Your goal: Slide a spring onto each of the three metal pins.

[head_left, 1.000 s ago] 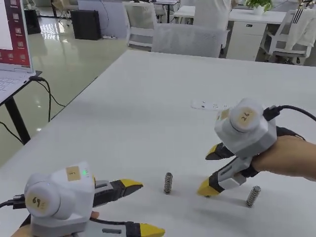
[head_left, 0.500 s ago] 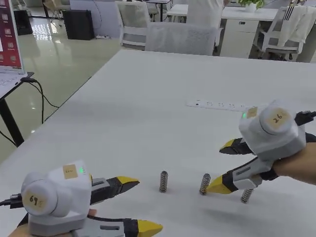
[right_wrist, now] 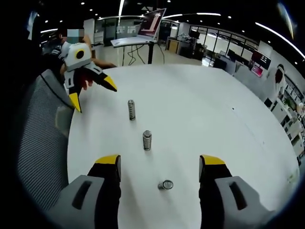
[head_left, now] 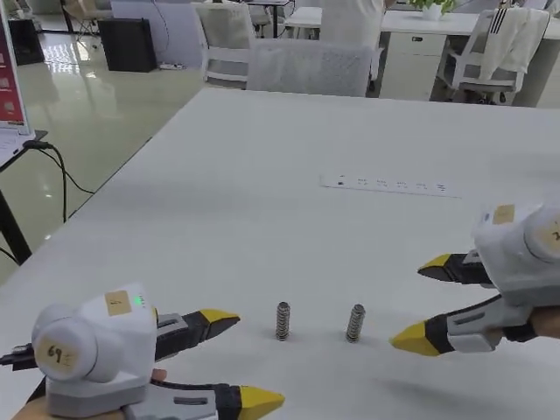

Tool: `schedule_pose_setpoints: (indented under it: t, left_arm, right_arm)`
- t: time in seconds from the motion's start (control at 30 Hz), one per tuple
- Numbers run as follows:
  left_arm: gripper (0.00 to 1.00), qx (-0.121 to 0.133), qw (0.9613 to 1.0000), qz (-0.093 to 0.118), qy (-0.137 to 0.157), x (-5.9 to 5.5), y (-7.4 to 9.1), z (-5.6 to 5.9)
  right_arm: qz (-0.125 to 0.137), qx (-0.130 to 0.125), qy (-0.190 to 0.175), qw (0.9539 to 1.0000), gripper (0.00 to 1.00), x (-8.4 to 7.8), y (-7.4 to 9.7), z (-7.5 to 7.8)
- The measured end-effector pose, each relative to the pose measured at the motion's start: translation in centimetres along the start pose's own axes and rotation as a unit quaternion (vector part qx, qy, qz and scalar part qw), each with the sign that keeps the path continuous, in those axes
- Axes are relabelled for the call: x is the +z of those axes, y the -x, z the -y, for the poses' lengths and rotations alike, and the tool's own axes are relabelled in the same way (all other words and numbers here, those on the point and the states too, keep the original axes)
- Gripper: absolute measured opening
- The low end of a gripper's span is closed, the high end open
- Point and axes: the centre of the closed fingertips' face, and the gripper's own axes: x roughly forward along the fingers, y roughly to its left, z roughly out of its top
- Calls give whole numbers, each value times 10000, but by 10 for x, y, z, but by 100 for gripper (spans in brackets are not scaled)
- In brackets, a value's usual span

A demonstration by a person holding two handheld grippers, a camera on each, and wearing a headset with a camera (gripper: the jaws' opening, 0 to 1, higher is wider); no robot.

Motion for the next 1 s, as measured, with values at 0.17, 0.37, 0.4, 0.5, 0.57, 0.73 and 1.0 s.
schedule_pose_setpoints:
  t: [0.17, 0.37, 0.4, 0.5, 0.57, 0.73, 1.0]
  left_arm:
    - [61, -1, 10000, -7, 2, 0, 0, 1]
    - [61, 28, 10000, -4, 34, -2, 0, -1]
    - [62, 30, 10000, -4, 37, -3, 0, -1]
    - [62, 43, 10000, -2, 59, -4, 0, -2]
    - [62, 49, 10000, -2, 70, -4, 0, -2]
    - [62, 58, 9999, -1, 82, -5, 0, -3]
    - [63, 86, 9999, 10, 123, -7, 0, -3]
  right_arm:
    - [105, -66, -119, 9999, 68, -9, 6, -4]
    - [220, -98, -264, 9994, 69, -18, 12, -11]
    - [221, -96, -273, 9993, 69, -19, 12, -11]
    - [255, -111, -333, 9991, 70, -27, 12, -14]
    - [304, -132, -385, 9987, 70, -30, 13, -16]
    - [454, -205, -521, 9974, 72, -36, 17, -19]
    - [637, -345, -602, 9956, 73, -43, 23, -24]
